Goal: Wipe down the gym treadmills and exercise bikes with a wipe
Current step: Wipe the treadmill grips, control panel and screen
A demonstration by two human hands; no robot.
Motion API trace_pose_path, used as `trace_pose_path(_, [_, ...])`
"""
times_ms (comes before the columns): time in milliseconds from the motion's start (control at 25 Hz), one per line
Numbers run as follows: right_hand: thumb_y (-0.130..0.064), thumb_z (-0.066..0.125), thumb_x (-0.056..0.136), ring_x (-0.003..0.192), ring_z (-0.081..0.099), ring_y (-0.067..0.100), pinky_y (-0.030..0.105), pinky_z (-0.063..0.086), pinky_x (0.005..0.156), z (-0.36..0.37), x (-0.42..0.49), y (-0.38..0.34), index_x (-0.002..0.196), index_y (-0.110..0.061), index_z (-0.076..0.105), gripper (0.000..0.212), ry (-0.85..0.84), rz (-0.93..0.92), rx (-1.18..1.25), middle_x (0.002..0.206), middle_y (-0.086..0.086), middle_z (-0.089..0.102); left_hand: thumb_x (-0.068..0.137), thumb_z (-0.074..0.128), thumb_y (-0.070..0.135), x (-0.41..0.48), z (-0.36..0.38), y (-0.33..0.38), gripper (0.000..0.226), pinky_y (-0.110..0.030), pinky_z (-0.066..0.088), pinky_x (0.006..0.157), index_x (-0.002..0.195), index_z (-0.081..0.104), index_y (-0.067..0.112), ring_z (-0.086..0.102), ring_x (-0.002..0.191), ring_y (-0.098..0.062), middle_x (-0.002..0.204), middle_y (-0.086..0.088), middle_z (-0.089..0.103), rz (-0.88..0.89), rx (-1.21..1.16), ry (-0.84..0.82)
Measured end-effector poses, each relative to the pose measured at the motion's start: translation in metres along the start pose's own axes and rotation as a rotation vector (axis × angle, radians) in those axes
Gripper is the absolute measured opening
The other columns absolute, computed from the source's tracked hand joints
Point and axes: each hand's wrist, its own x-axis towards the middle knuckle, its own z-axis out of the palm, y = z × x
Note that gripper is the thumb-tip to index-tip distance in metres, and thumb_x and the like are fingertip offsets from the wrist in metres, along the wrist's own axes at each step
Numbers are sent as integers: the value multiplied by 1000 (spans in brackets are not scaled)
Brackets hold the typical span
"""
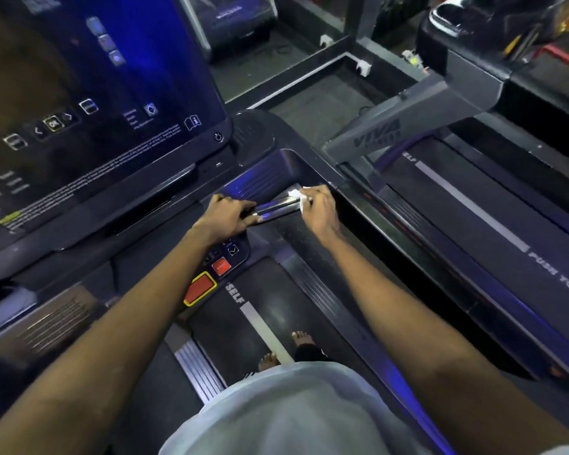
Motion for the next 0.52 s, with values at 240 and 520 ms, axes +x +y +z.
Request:
trace_pose_path(240, [0, 53, 91, 102, 60, 31, 29, 41, 92, -1, 13, 17, 116, -8, 69, 30, 40, -84, -32, 109, 14, 65, 90, 54, 59, 1, 10, -7, 58, -38, 30, 108, 137, 57, 26, 56, 116, -32, 110, -12, 71, -64, -116, 14])
trace_pose_path(520, [-6, 48, 97, 103, 58, 31, 37, 47, 95, 11, 5, 15, 123, -8, 66, 32, -58, -314, -81, 110, 14, 60, 90, 46, 59, -16, 19, -9, 60, -41, 46, 93, 115, 70, 10, 63, 100, -32, 101, -12, 68, -28, -87, 213])
